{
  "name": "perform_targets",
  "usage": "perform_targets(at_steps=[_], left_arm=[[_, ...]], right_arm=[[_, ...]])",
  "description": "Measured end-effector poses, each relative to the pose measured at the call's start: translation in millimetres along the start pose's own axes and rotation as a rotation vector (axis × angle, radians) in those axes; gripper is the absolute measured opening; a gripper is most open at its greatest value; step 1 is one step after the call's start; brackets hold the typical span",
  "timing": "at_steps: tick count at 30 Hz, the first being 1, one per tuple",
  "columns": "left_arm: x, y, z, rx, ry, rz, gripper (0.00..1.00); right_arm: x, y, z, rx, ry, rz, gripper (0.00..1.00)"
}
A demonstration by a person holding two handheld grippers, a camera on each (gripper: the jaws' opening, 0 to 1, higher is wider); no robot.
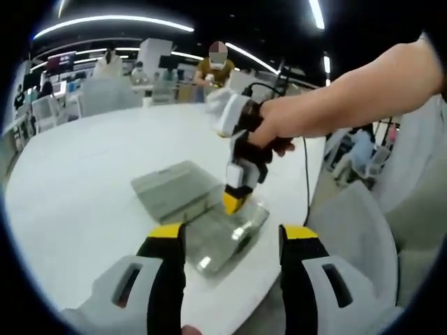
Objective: Insert the divider into the dual guide fixture by aligning both edges with the guide slots and pushing it downward to the bottom, including one-sided entry, uneven engagement, binding, and posture correction.
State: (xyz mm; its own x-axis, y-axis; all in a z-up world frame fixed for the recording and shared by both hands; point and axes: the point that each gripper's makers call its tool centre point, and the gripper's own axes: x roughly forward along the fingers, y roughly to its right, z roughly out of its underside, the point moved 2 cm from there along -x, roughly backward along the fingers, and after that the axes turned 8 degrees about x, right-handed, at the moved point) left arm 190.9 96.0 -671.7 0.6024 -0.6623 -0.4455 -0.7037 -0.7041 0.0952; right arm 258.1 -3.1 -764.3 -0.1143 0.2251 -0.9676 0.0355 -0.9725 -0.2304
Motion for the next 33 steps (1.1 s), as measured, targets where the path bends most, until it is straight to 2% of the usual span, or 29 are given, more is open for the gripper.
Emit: perform_targets(at_steps=[12,22,33], left_arm=[[-2.1,-1.1,2.0,-0.004,0.000,-0.005,0.52],[-3.2,-3.1,3.4,-0.007,-0.002,-0.011,0.52],[-3.1,-3.7,2.9,-0.005,0.000,-0.010,0.51]], right_arm=[[-2.6,-6.1,6.4,0.012,-0.004,-0.003,0.00],[1.6,-5.1,1.9,0.018,-0.003,0.001,0.00],[4.4,-2.3,1.8,0.012,0.031,0.008,0.00]])
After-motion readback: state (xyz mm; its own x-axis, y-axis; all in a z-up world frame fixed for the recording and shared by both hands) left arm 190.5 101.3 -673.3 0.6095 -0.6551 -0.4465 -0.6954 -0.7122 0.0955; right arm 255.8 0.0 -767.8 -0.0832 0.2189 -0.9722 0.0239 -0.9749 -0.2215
